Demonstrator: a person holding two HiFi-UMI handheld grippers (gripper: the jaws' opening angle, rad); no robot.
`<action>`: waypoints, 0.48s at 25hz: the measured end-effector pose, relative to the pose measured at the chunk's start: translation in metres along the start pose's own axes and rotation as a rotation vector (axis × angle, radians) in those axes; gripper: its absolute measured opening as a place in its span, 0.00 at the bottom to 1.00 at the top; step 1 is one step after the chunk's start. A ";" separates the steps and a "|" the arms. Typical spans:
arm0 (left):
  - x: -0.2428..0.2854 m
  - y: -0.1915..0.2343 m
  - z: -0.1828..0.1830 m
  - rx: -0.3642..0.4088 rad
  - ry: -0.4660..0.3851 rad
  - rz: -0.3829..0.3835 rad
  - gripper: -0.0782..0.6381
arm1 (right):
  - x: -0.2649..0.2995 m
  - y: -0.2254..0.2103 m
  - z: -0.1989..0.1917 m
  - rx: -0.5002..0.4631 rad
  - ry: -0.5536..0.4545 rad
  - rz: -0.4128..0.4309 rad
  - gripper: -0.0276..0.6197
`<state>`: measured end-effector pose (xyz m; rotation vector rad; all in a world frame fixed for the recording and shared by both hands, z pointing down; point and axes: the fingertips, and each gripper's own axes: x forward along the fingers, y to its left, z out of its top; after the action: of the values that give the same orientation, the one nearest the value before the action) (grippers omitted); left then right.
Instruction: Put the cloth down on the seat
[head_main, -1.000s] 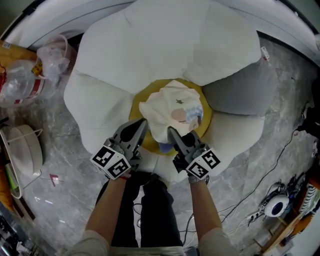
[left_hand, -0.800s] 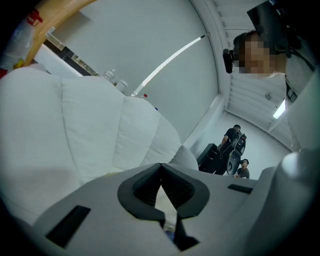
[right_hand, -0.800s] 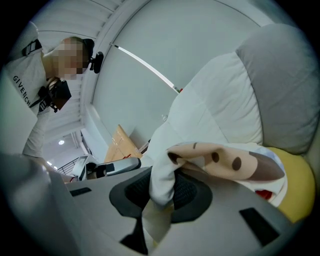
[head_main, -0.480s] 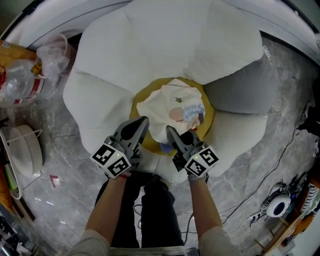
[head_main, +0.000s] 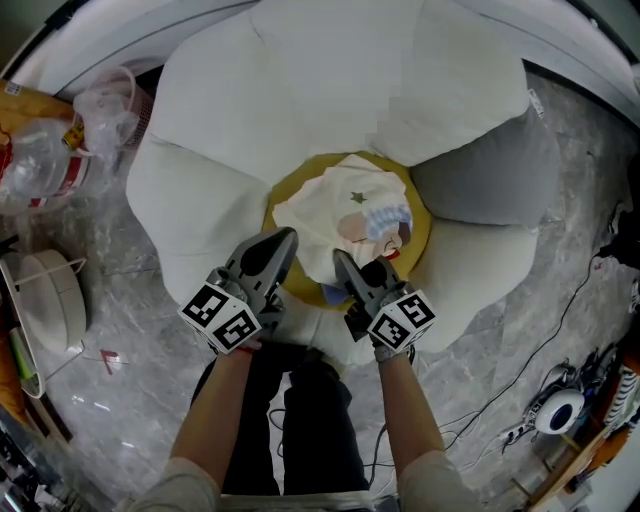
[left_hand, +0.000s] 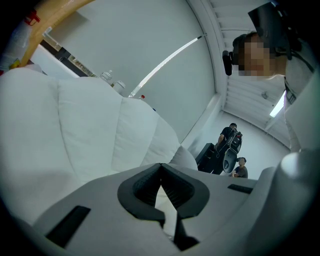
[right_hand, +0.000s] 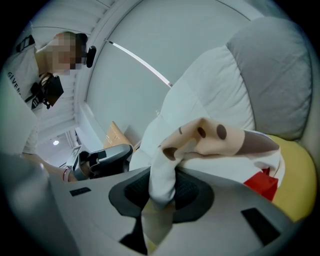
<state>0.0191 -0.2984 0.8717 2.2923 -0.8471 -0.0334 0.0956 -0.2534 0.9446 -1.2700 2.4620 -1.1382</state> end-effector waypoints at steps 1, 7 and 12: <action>0.000 0.000 -0.001 0.000 0.001 -0.001 0.13 | 0.000 0.001 0.001 -0.001 -0.005 0.001 0.19; -0.002 -0.008 -0.007 -0.001 0.021 -0.009 0.13 | -0.006 0.001 0.005 -0.003 -0.017 -0.029 0.28; -0.005 -0.016 -0.012 -0.011 0.027 -0.014 0.13 | -0.014 0.006 0.013 0.030 -0.061 -0.020 0.34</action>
<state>0.0273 -0.2791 0.8701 2.2830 -0.8155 -0.0129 0.1065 -0.2477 0.9288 -1.3046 2.3850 -1.1191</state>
